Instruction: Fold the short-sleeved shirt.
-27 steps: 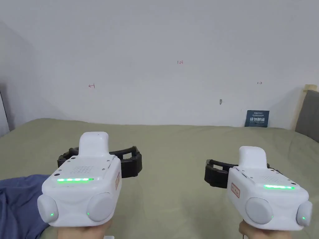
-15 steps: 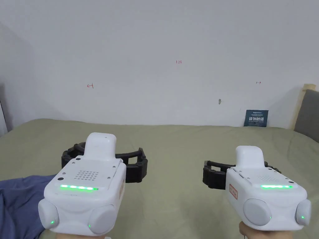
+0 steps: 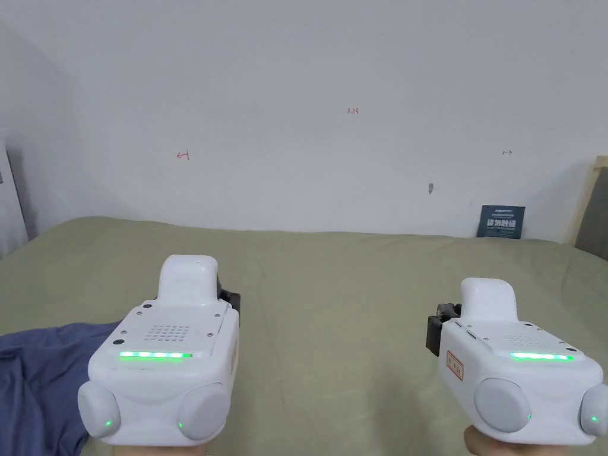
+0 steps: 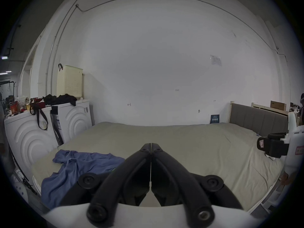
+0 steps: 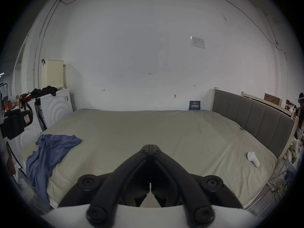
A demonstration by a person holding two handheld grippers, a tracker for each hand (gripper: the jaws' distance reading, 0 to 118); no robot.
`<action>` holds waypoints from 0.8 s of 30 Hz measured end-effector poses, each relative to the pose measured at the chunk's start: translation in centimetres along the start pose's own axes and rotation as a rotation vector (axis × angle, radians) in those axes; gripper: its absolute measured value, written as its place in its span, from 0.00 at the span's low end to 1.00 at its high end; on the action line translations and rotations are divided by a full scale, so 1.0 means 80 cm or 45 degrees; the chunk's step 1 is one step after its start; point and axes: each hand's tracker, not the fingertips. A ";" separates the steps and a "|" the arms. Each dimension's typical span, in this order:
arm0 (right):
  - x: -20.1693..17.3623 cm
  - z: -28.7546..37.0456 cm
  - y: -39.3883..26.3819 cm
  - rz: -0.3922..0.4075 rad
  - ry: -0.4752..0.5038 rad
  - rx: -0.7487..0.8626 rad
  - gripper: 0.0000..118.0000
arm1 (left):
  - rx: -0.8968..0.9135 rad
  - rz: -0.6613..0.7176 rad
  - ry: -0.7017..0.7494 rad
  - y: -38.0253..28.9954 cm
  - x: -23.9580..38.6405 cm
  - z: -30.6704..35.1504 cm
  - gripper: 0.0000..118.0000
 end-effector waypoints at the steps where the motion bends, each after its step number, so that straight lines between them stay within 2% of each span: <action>1: -0.008 0.000 0.001 -0.001 0.033 0.001 0.01 | -0.009 0.007 0.019 0.000 -0.007 0.003 0.00; 3: -0.029 -0.002 0.003 0.004 0.071 0.022 0.01 | -0.026 0.015 0.052 0.002 -0.025 0.011 0.00; 8: -0.110 -0.008 0.015 0.034 0.285 0.031 0.01 | -0.029 0.003 0.262 0.002 -0.091 0.048 0.00; 12: -0.182 -0.004 0.018 0.050 0.490 0.042 0.01 | -0.062 0.060 0.432 -0.001 -0.155 0.098 0.00; 16: -0.242 0.005 0.012 0.088 0.645 0.052 0.01 | -0.074 0.085 0.588 -0.004 -0.201 0.149 0.00; 19: -0.268 0.007 0.004 0.089 0.714 0.041 0.01 | -0.066 0.098 0.670 -0.011 -0.224 0.172 0.00; 24: -0.281 -0.005 -0.002 0.090 0.733 0.015 0.01 | -0.136 0.123 0.692 -0.020 -0.249 0.163 0.00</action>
